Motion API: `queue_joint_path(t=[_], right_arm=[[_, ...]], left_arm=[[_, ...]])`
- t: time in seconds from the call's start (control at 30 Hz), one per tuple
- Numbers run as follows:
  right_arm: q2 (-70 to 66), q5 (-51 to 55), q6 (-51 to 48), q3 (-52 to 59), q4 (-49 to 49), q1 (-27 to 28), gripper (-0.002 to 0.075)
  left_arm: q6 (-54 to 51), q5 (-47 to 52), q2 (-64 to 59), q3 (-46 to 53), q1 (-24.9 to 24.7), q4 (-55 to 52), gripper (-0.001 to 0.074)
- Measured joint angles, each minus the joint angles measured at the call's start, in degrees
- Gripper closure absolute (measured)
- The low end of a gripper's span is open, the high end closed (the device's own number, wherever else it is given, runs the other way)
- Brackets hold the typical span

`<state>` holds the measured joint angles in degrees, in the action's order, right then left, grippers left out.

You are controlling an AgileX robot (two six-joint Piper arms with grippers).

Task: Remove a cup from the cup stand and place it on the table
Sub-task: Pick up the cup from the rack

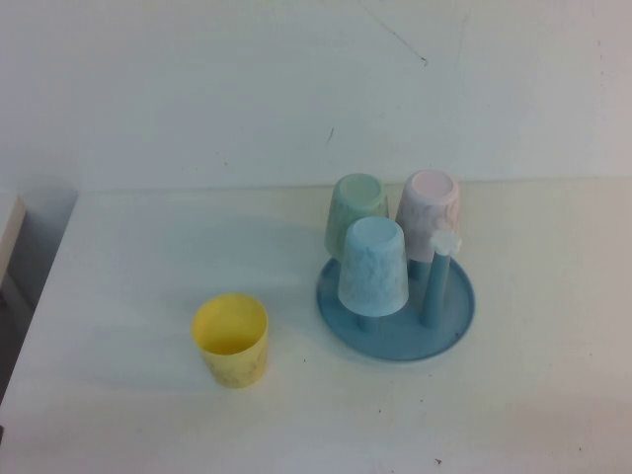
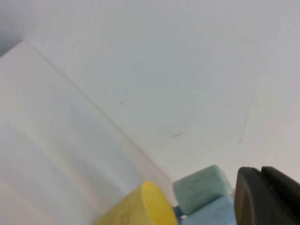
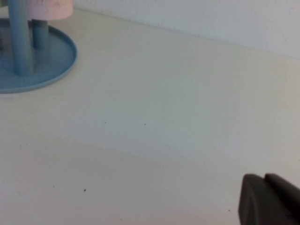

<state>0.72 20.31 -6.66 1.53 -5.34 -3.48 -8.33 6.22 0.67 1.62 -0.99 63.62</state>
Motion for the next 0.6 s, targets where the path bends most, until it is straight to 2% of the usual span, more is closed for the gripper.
queue_joint_path(t=[0.23, 0.47, 0.6], right_arm=[[0.0, 0.0, 0.0, 0.0, 0.0, 0.0, 0.0727], [0.0, 0.0, 0.0, 0.0, 0.0, 0.0, 0.0727], [0.0, 0.0, 0.0, 0.0, 0.0, 0.0, 0.0727]], left_arm=[[1.8, -2.6, 0.0, 0.0, 0.0, 15.7, 0.0738], [-8.6, -3.7, 0.0, 0.0, 0.0, 16.1, 0.0738], [-15.6, 4.3, -3.5, -2.4, 0.0, 11.0, 0.0738]])
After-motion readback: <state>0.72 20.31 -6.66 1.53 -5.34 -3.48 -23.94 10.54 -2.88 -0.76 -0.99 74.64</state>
